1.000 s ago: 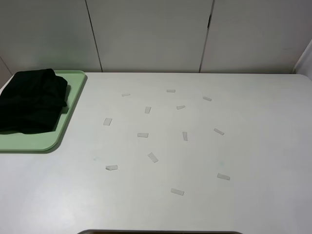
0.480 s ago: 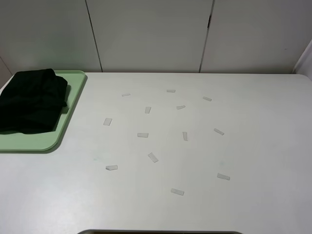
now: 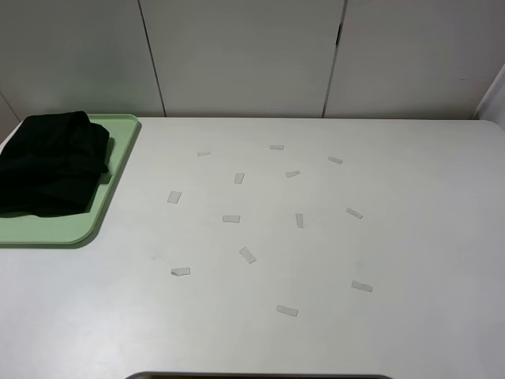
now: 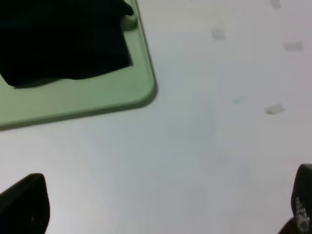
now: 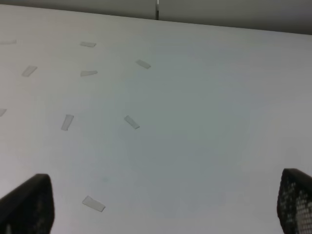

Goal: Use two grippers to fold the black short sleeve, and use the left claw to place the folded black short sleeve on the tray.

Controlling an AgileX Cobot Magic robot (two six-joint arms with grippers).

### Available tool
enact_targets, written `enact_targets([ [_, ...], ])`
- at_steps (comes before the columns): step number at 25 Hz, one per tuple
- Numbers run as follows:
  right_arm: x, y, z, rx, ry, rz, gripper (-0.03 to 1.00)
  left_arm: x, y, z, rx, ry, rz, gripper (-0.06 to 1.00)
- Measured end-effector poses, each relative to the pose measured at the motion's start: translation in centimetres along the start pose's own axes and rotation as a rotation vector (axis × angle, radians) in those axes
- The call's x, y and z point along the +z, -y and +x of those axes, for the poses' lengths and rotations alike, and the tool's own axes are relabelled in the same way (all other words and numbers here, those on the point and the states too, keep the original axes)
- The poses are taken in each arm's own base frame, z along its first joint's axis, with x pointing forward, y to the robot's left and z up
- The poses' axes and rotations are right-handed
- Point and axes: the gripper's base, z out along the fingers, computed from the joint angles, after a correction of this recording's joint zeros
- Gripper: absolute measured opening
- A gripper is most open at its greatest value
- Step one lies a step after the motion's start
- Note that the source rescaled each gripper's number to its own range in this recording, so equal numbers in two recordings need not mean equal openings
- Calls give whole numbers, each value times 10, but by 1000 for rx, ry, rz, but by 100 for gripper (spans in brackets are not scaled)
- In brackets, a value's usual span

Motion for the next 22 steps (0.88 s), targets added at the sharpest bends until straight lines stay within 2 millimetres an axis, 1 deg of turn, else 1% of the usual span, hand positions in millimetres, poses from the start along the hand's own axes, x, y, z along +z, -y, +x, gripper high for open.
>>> enact_targets([
  [6, 0, 0, 0, 0, 0, 0, 100, 11, 5, 0, -27, 32, 11, 100],
  [22, 0, 0, 0, 0, 0, 0, 100, 11, 7, -1, 1, 38, 29, 100],
])
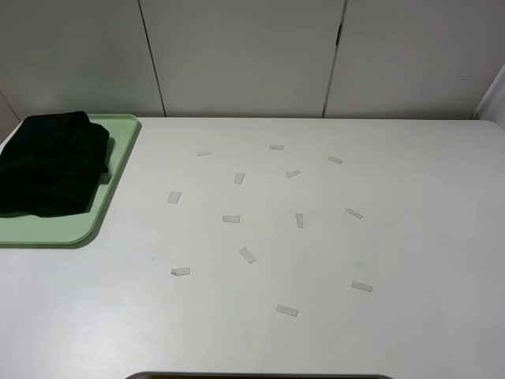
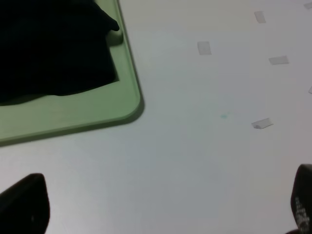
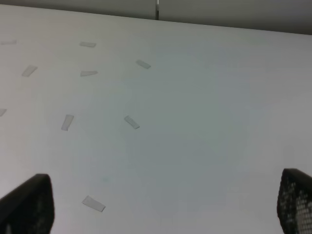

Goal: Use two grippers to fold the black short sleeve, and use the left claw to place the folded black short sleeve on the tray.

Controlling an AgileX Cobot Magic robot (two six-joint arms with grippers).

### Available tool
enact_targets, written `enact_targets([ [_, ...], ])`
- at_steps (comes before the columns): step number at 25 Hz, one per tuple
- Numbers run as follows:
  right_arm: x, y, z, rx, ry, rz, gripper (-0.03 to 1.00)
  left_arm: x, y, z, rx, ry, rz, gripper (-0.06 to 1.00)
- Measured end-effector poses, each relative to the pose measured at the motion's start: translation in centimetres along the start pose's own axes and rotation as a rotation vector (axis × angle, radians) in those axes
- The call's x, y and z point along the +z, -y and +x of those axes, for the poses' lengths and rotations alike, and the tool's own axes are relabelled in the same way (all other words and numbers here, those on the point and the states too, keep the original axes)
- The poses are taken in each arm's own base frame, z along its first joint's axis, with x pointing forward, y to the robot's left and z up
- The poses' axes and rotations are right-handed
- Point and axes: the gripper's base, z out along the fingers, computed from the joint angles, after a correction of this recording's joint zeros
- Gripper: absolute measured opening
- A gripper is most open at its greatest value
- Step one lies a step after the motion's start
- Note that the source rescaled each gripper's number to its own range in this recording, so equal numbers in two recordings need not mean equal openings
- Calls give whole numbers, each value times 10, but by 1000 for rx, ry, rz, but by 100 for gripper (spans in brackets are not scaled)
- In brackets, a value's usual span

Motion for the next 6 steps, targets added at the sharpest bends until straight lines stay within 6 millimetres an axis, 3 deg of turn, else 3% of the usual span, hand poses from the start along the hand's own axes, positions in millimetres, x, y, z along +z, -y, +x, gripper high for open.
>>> enact_targets([
  [6, 0, 0, 0, 0, 0, 0, 100, 0, 0, 0, 0, 0, 0, 100],
])
